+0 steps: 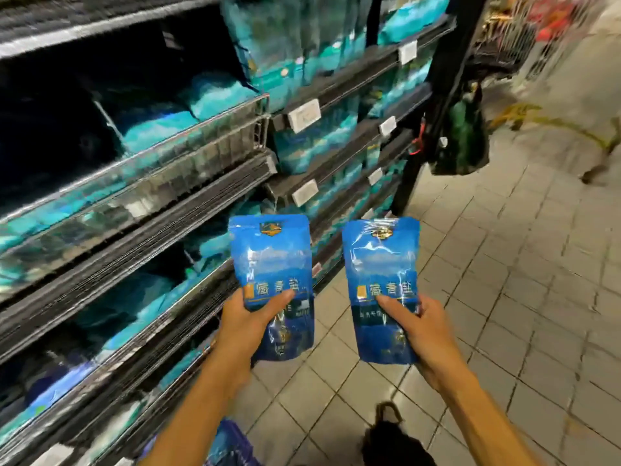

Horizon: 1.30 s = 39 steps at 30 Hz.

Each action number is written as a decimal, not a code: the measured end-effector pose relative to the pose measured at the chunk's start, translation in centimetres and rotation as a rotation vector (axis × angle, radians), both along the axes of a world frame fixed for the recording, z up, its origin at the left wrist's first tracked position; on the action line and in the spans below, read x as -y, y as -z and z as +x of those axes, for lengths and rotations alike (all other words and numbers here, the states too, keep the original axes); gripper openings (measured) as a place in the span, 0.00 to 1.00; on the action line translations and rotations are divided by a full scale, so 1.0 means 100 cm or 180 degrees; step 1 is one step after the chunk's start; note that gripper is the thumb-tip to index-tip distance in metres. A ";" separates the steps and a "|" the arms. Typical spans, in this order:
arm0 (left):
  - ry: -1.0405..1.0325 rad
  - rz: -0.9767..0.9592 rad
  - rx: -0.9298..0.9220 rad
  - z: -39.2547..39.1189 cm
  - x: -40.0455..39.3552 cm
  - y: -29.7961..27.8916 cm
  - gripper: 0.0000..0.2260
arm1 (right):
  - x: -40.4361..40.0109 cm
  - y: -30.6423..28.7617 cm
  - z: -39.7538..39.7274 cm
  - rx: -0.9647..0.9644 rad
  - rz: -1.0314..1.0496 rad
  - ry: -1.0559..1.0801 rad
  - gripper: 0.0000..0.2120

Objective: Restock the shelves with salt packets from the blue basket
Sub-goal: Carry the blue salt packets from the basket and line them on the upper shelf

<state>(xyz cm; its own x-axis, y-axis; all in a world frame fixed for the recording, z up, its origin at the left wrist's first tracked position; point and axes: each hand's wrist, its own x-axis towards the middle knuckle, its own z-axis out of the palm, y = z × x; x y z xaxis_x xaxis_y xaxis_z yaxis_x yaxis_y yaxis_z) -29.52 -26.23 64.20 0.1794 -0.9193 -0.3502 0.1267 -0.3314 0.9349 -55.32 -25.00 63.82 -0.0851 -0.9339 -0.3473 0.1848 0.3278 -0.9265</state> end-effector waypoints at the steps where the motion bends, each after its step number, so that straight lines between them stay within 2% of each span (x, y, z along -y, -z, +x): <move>1: 0.0016 -0.0042 -0.0008 -0.019 0.013 -0.005 0.21 | 0.010 -0.005 -0.018 -0.0030 -0.0078 0.0063 0.22; 7: -0.0112 -0.0401 -0.0033 -0.128 0.095 -0.031 0.27 | 0.092 -0.032 -0.130 -0.0130 -0.0449 0.0024 0.22; 13: -0.0344 -0.0740 0.0159 -0.189 0.163 -0.074 0.31 | 0.181 -0.065 -0.196 -0.0181 -0.0878 -0.0241 0.22; 17: -0.0393 -0.1134 0.0327 -0.202 0.206 -0.115 0.26 | 0.249 -0.095 -0.206 -0.0154 -0.1390 -0.0464 0.22; 21: -0.0505 -0.1592 0.0445 -0.197 0.256 -0.158 0.18 | 0.325 -0.131 -0.193 -0.0187 -0.1946 -0.0632 0.22; 24: -0.0776 -0.1985 0.0473 -0.184 0.295 -0.192 0.19 | 0.381 -0.166 -0.172 -0.0161 -0.2315 -0.0806 0.20; 30: -0.1183 -0.2736 0.0814 -0.130 0.354 -0.276 0.13 | 0.472 -0.252 -0.110 0.0084 -0.2890 -0.1045 0.10; 35: -0.1504 -0.2883 0.1028 -0.089 0.382 -0.340 0.10 | 0.522 -0.316 -0.054 0.0131 -0.3319 -0.1243 0.07; 39: -0.1596 -0.2722 0.0927 -0.065 0.404 -0.359 0.12 | 0.553 -0.349 -0.006 0.0486 -0.3051 -0.1573 0.10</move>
